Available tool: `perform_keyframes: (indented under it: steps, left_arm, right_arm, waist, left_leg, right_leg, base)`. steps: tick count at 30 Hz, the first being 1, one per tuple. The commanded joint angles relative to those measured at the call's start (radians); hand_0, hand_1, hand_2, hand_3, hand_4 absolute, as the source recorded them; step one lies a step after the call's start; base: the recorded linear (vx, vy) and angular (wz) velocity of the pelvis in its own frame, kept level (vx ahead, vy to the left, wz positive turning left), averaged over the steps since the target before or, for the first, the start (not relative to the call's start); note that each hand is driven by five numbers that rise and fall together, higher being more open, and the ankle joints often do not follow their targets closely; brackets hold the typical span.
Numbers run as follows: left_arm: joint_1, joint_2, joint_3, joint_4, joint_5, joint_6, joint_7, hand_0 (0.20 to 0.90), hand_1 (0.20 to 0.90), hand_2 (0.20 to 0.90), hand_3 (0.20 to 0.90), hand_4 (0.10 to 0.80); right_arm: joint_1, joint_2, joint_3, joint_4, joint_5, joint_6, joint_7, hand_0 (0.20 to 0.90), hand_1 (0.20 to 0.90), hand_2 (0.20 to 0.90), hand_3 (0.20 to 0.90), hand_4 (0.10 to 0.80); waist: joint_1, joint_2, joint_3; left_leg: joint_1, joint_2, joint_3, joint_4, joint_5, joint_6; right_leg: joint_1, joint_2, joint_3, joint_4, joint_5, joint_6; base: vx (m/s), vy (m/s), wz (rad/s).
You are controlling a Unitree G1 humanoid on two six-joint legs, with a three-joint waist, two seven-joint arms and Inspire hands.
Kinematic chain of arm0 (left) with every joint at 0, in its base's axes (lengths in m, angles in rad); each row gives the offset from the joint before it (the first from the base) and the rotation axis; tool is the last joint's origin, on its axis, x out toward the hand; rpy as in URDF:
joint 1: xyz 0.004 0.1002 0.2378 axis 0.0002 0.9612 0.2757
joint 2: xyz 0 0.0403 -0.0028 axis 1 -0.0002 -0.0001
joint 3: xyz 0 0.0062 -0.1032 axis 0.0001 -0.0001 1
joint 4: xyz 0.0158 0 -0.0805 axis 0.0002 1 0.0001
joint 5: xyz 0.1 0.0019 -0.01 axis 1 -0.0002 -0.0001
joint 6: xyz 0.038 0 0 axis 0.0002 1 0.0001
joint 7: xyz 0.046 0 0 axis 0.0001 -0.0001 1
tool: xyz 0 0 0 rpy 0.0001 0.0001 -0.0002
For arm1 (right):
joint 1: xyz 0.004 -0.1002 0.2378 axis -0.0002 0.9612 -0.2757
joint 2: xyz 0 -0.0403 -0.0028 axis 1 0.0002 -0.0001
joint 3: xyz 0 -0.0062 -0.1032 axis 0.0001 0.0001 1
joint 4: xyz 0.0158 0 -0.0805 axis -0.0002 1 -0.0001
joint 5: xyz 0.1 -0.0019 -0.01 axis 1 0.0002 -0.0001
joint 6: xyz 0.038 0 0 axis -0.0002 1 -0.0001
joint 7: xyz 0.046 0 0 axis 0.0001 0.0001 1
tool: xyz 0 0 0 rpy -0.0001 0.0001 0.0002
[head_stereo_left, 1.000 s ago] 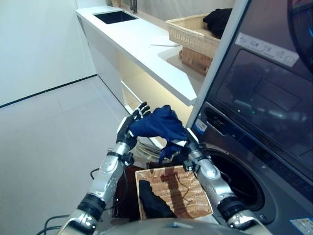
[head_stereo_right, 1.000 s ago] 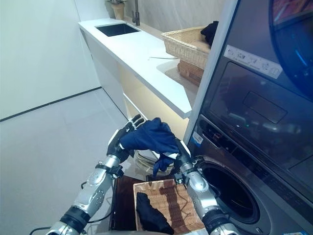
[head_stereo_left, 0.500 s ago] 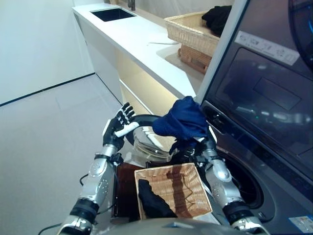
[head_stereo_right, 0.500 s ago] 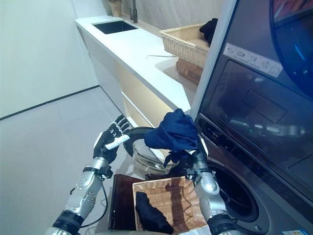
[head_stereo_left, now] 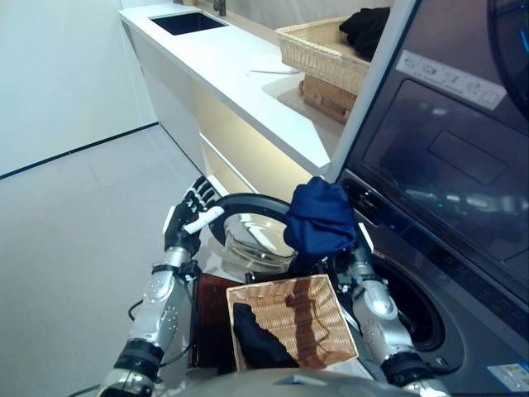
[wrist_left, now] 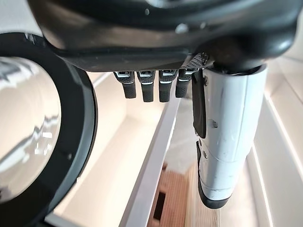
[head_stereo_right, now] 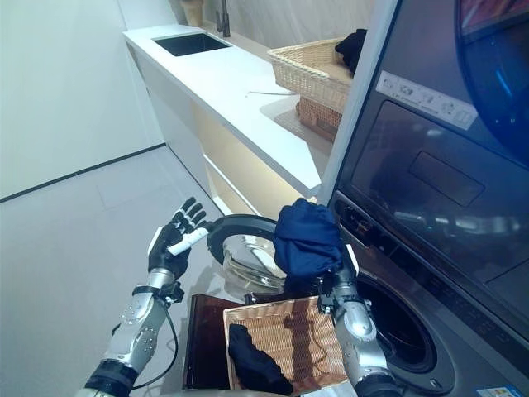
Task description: Pick up the clothes and place them into the washing machine
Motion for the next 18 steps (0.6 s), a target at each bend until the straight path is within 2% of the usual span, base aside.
perform_keyframes:
  steps: [1,2,9,18]
  left_arm:
    - [-0.107,0.003,0.051,0.032,0.035,-0.148,0.017,0.9,0.9,0.9,0.9,0.8]
    - [-0.1,0.0,0.08,0.028,0.041,-0.158,0.038,0.9,0.9,0.9,0.9,0.8]
    - [-0.09,-0.003,0.163,-0.018,0.046,-0.187,0.101,0.9,0.9,0.9,0.9,0.8]
    - [-0.063,-0.017,0.212,-0.088,0.005,-0.215,0.129,0.9,0.9,0.9,0.9,0.8]
  right_arm:
    - [-0.051,-0.028,-0.074,-0.142,-0.061,-0.132,-0.019,0.2,0.2,0.2,0.2,0.3]
    - [-0.028,-0.041,-0.071,-0.131,-0.121,-0.126,-0.03,0.2,0.2,0.2,0.2,0.3]
    - [0.018,-0.04,-0.036,-0.01,-0.142,-0.095,-0.011,0.2,0.2,0.2,0.2,0.3]
    - [-0.026,-0.014,-0.001,0.192,-0.083,-0.074,-0.008,0.2,0.2,0.2,0.2,0.3]
  waist:
    - [0.004,-0.006,-0.037]
    - [0.002,-0.007,-0.034]
    - [-0.004,-0.005,-0.014]
    - [0.004,0.001,0.052]
  left_leg:
    - [0.064,-0.025,0.006,-0.002,-0.099,-0.044]
    - [0.064,-0.025,0.007,-0.002,-0.099,-0.045]
    - [0.047,-0.025,0.014,0.001,-0.097,-0.045]
    - [-0.042,-0.034,0.01,0.033,-0.089,-0.04]
  right_leg:
    - [0.009,0.032,0.011,0.012,-0.033,0.02]
    - [0.008,0.032,0.011,0.012,-0.032,0.02]
    - [-0.014,0.034,0.018,0.02,-0.03,0.021]
    - [-0.093,0.023,0.015,0.038,-0.012,0.024]
  base:
    - [0.0,0.0,0.0]
    - [0.004,0.002,-0.04]
    - [-0.017,0.007,-0.05]
    - [-0.083,0.016,0.02]
